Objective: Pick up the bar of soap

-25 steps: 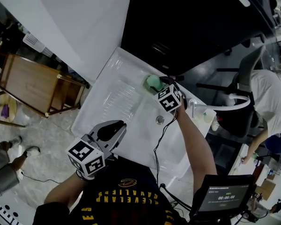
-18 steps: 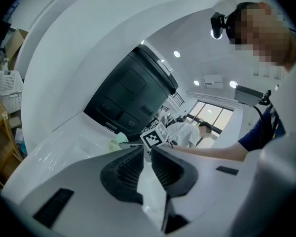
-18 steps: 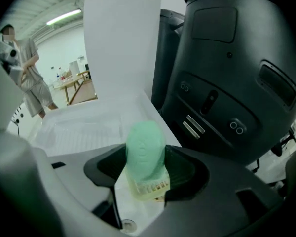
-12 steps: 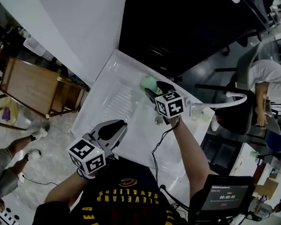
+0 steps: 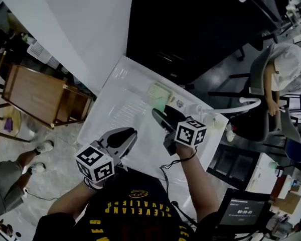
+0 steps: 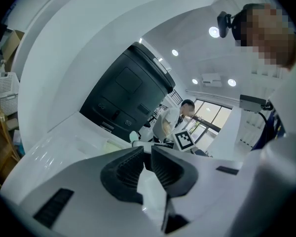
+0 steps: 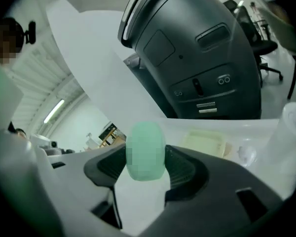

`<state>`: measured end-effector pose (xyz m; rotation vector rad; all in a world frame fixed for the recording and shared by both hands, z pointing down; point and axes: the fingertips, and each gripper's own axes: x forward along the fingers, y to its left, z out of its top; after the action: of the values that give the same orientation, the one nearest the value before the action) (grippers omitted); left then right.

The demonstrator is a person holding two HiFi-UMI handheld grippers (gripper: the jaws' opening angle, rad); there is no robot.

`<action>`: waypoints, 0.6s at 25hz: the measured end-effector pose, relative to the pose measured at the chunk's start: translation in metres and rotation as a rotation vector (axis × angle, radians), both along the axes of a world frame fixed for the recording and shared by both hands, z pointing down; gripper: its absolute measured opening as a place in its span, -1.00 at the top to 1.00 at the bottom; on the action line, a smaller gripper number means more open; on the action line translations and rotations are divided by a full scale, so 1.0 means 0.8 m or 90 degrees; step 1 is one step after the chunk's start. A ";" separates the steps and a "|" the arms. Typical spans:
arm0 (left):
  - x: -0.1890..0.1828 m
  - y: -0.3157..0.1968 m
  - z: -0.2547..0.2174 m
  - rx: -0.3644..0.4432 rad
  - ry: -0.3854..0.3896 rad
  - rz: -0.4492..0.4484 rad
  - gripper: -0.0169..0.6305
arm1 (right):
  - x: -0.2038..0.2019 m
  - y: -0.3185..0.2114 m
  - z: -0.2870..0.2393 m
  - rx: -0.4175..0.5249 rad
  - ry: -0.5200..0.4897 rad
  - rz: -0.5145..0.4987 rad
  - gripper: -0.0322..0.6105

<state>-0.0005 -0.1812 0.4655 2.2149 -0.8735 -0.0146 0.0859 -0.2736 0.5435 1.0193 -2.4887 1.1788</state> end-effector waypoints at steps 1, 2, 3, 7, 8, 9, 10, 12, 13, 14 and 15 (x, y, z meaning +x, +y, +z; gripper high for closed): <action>0.002 0.000 -0.001 0.001 -0.001 0.003 0.77 | 0.000 0.009 -0.007 -0.008 -0.034 0.013 0.08; 0.004 0.000 -0.002 0.003 -0.003 0.005 0.77 | 0.000 0.017 -0.014 -0.017 -0.070 0.027 0.08; 0.006 0.000 -0.003 0.006 -0.005 0.008 0.77 | 0.001 0.027 -0.020 -0.028 -0.107 0.042 0.08; 0.020 0.004 -0.014 0.021 -0.008 0.027 0.77 | 0.010 0.068 -0.042 -0.073 -0.236 0.101 0.08; 0.025 0.007 -0.018 0.025 -0.008 0.032 0.77 | 0.013 0.078 -0.048 -0.082 -0.263 0.112 0.08; 0.030 0.009 -0.023 0.030 -0.008 0.037 0.77 | 0.014 0.089 -0.056 -0.088 -0.292 0.119 0.08; 0.034 0.012 -0.028 0.035 -0.007 0.041 0.77 | 0.013 0.098 -0.065 -0.091 -0.319 0.123 0.08; 0.041 0.015 -0.037 0.042 -0.002 0.048 0.77 | 0.009 0.115 -0.082 -0.091 -0.353 0.122 0.08; 0.043 0.015 -0.041 0.046 0.000 0.052 0.77 | 0.007 0.120 -0.088 -0.087 -0.357 0.120 0.08; 0.044 0.013 -0.044 0.050 0.002 0.056 0.77 | 0.006 0.123 -0.093 -0.083 -0.356 0.119 0.08; 0.044 0.012 -0.048 0.053 0.002 0.060 0.77 | 0.004 0.125 -0.097 -0.079 -0.356 0.120 0.08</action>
<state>0.0351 -0.1719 0.4273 2.3306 -0.7792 -0.0108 0.0890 -0.1732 0.4662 1.0173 -2.7061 1.8717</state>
